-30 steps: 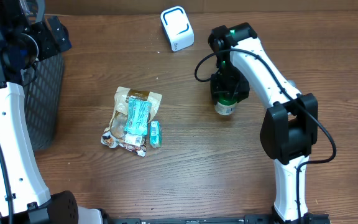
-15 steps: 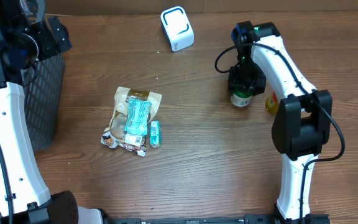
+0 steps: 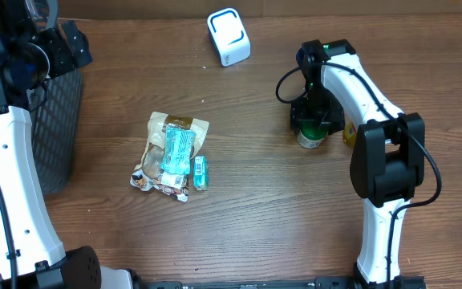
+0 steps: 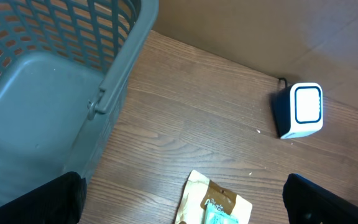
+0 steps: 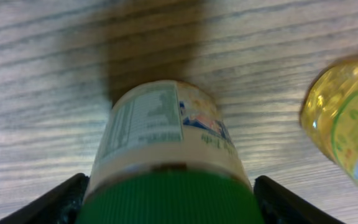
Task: Scan the item barcode
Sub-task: 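Carry the jar right and set it down beside the yellow bottle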
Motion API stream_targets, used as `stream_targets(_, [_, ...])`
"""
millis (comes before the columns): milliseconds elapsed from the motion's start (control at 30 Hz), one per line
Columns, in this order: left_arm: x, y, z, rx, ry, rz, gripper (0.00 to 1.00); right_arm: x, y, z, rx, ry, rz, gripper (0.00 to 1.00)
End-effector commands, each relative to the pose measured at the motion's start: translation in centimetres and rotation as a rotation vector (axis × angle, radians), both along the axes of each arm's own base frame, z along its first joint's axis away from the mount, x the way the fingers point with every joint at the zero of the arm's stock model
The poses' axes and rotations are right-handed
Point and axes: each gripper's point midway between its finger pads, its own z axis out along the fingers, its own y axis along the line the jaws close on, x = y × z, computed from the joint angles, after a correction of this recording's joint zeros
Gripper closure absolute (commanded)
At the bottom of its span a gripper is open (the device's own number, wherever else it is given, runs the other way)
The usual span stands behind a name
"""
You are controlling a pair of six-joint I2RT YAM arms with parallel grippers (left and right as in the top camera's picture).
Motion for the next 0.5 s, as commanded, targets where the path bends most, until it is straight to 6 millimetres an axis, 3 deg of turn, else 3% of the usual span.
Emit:
stream_targets(0, [0.2,-0.2,0.9,0.013,-0.024,-0.017,0.0,1.9,0.5,4.4,0.017,-0.135,0.009,0.17])
stream_targets(267, [0.2,-0.2,0.9,0.013,-0.024,-0.018,0.0,3.0,2.3,11.6,0.108,-0.319,0.051,0.14])
stream_targets(467, [0.2,-0.1,0.9,0.013,-0.024,-0.017,0.0,1.9,4.2,14.9,0.149,-0.387,0.095,0.13])
